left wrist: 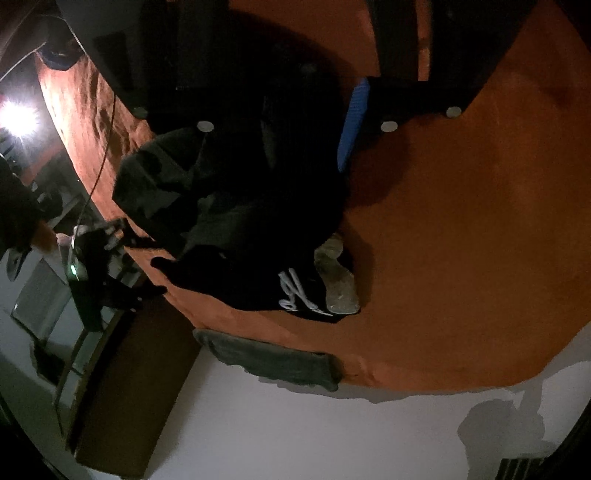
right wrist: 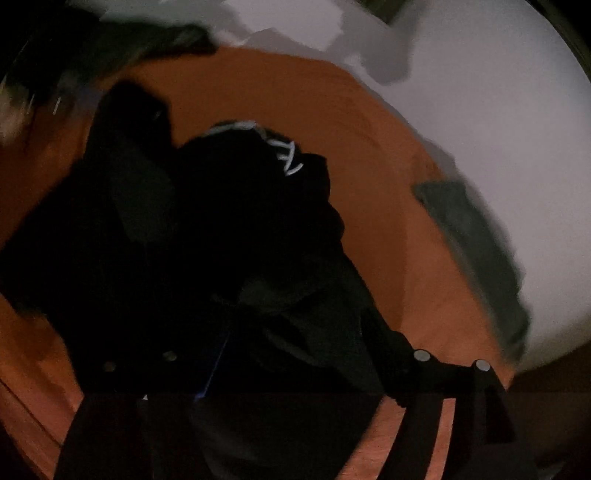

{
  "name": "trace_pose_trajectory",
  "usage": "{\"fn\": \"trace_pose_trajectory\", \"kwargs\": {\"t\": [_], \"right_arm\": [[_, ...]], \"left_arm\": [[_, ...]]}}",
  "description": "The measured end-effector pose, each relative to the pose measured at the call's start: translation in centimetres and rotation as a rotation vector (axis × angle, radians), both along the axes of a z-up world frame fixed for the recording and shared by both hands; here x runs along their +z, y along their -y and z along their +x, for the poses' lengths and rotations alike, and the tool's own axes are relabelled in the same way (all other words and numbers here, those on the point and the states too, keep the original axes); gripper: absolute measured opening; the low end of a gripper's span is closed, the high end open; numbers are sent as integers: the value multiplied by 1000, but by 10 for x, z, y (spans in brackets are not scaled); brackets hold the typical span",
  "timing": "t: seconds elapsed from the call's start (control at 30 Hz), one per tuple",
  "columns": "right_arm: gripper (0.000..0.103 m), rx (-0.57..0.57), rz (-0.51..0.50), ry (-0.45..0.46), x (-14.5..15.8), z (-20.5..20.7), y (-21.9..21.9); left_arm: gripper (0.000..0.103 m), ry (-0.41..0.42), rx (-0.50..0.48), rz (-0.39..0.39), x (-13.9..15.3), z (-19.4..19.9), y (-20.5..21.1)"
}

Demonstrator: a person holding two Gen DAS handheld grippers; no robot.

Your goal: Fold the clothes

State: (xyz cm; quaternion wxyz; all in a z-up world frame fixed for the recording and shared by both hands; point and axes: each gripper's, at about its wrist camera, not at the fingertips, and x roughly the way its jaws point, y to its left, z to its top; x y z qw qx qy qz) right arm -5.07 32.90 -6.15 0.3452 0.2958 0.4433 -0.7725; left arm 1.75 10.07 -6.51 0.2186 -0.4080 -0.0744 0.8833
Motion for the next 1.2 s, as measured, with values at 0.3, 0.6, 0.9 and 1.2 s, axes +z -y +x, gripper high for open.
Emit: {"fn": "trace_pose_trajectory", "kwargs": {"t": [0.3, 0.6, 0.9, 1.2], "right_arm": [[72, 104, 97, -209, -26, 12, 18], [5, 1, 0, -240, 10, -11, 39], [5, -312, -349, -492, 157, -22, 47], [5, -420, -825, -526, 328, 49, -9]], "left_arm": [[52, 52, 26, -10, -17, -28, -21], [1, 4, 241, -12, -5, -37, -13], [1, -311, 368, -68, 178, -66, 4], [2, -730, 355, -77, 332, 25, -4]]}}
